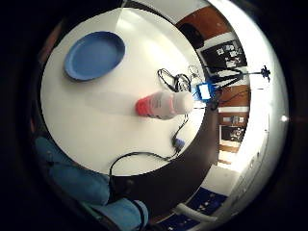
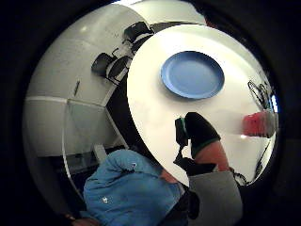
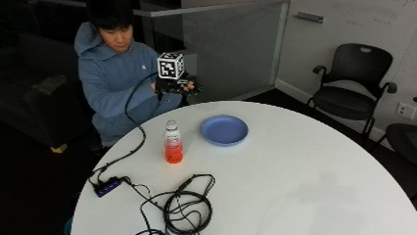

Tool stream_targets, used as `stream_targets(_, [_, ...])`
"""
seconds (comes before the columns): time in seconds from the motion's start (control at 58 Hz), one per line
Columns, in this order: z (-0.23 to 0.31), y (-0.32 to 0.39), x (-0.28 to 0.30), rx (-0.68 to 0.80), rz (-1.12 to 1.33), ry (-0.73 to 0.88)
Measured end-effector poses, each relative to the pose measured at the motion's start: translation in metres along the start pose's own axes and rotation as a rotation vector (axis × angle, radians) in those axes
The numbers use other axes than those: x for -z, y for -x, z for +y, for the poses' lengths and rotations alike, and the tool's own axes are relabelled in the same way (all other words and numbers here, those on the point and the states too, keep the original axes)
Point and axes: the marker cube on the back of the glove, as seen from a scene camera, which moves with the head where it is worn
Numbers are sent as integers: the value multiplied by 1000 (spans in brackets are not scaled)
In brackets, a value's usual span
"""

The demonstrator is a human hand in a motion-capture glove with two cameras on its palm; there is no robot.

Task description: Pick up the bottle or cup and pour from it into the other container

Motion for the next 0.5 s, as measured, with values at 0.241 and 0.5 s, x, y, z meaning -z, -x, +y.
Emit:
stream_targets(0.241, [-3,-2,4,-22,9,0])
stream_targets(0.5, [9,-12,13,-32,27,-28])
